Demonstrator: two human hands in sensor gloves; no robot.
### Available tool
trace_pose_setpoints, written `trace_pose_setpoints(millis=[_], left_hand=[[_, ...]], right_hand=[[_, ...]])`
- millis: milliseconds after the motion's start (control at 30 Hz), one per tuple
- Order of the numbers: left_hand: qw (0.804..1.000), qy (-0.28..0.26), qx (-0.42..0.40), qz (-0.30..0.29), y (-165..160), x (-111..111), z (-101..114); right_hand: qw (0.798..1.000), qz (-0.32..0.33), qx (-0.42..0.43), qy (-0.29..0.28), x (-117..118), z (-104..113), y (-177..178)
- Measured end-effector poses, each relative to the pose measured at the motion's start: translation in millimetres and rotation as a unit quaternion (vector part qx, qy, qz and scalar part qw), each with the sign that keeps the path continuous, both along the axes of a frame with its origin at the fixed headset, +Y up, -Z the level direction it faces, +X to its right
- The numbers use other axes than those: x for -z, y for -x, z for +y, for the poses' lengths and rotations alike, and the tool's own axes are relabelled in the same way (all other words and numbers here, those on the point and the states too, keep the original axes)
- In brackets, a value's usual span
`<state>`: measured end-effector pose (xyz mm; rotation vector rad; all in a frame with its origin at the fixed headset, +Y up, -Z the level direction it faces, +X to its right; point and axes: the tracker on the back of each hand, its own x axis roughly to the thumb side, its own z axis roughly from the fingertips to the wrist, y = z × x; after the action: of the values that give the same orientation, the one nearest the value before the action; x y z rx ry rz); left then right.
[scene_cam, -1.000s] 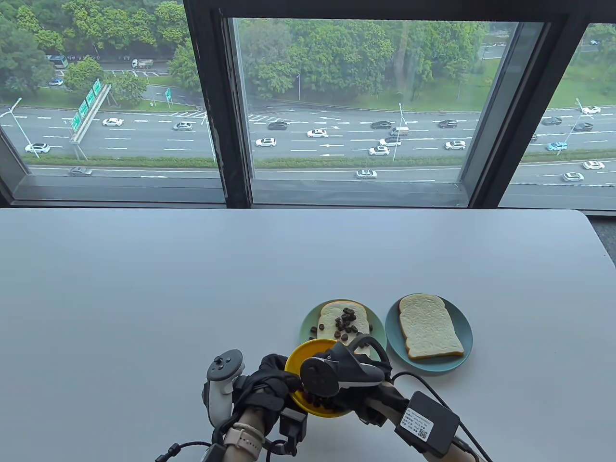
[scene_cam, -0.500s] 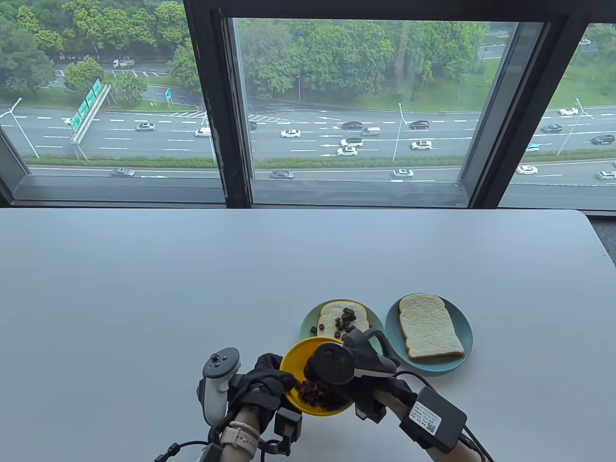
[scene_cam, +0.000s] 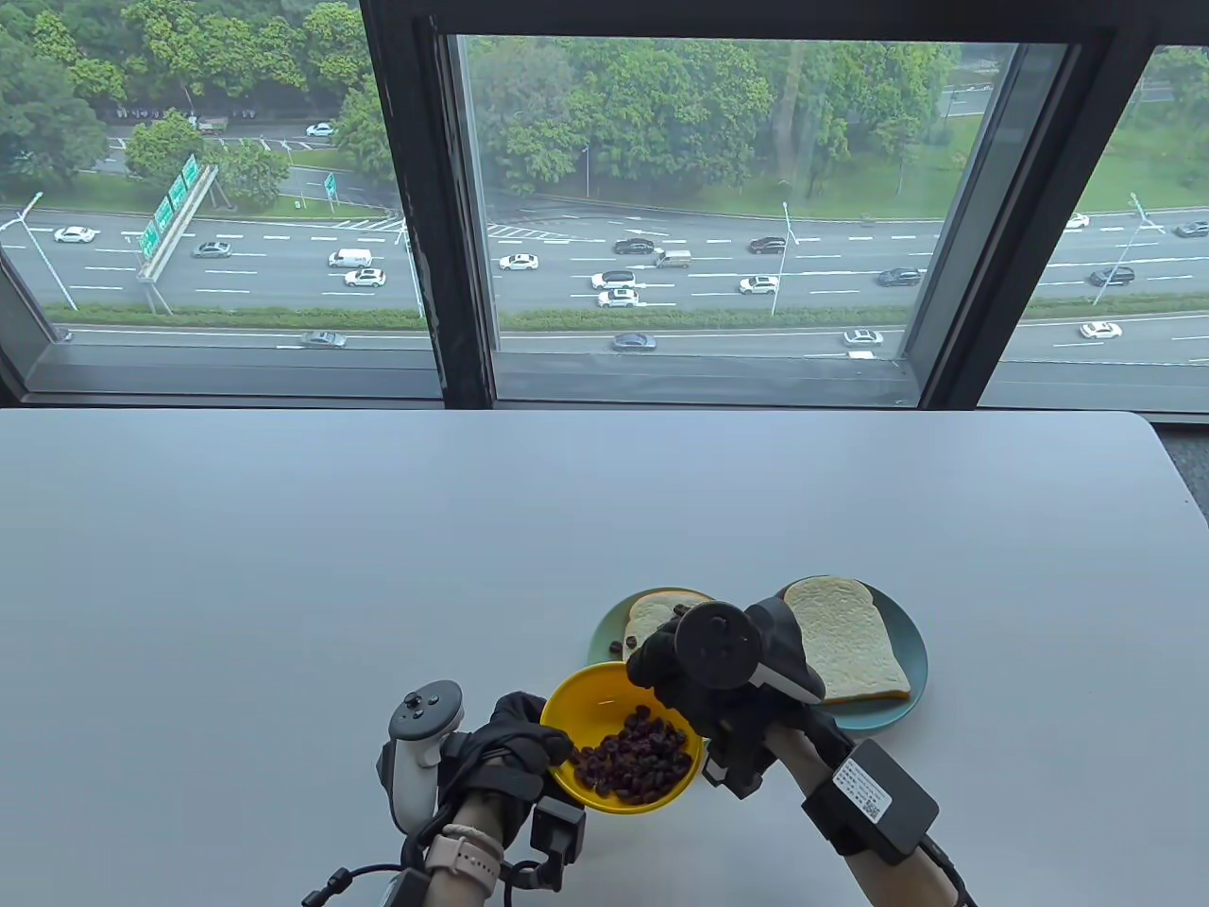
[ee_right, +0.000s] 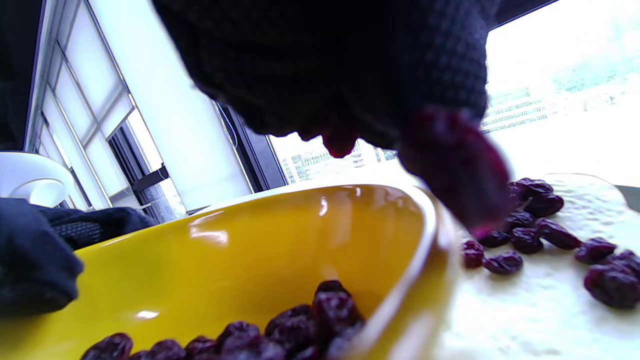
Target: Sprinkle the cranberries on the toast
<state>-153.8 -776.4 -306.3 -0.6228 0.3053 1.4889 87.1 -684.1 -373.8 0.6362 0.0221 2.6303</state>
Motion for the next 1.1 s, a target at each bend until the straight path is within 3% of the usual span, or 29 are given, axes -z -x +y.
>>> trace_pose_setpoints(millis=[233, 333, 567, 767, 1100], left_hand=[[1.000, 0.010, 0.009, 0.016, 6.2, 3.1, -1.8], [0.999, 0.009, 0.021, 0.041, 16.5, 3.1, 0.0], [0.997, -0.003, -0.003, 0.080, 30.6, 2.9, 2.8], [0.997, -0.004, -0.009, 0.083, 33.0, 2.6, 3.1], [0.997, -0.007, -0.005, 0.078, 32.3, 3.3, 2.1]], right_hand=[[0.999, -0.050, 0.000, 0.021, 25.3, -17.2, -8.3], [0.997, -0.072, -0.007, 0.033, 36.3, -34.7, -9.7], [0.995, -0.057, -0.080, 0.017, 38.9, -58.4, 4.9], [0.992, -0.037, -0.122, -0.007, 33.3, -59.1, 14.7], [0.998, -0.038, -0.028, 0.031, 35.5, -40.7, -4.4]])
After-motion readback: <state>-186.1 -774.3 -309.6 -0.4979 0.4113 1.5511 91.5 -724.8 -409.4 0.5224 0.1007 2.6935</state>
